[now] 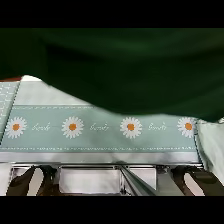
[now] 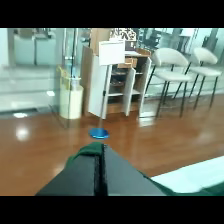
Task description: Fold the shirts.
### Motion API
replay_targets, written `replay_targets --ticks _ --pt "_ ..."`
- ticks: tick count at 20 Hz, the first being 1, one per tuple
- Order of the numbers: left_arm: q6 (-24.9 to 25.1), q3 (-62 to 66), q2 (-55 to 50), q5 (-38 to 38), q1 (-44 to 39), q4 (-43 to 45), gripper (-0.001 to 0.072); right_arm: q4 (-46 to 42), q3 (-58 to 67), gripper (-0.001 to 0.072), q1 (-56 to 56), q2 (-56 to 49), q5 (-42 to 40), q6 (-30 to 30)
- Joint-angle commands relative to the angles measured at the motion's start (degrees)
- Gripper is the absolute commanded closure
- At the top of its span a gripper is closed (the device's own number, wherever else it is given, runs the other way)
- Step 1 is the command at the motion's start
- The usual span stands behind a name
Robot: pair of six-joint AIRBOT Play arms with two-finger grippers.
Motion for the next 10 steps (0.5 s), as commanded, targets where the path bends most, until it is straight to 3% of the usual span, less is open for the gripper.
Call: replay_targets --ticks 1,5,7,10 --pt "-4.09 0.42 6.01 1.84 -7.85 16.94 0.0691 -5.49 0.20 0.0692 -0.02 3.30 7.45 2.12" --pt "-12.90 0.35 10.95 -0.33 -11.45 35.95 0.0691 -5.55 -2.75 0.0693 -0.02 3.96 11.67 2.86" --pt "-13.31 -1.11 10.45 -4.52 -11.30 37.90 0.0691 -5.51 -8.66 0.0692 -0.02 3.96 11.87 3.85" --pt "-16.63 -11.65 8.74 -4.96 -11.32 37.64 0.0691 -0.37 -23.50 0.0692 -0.02 3.96 8.66 4.33"
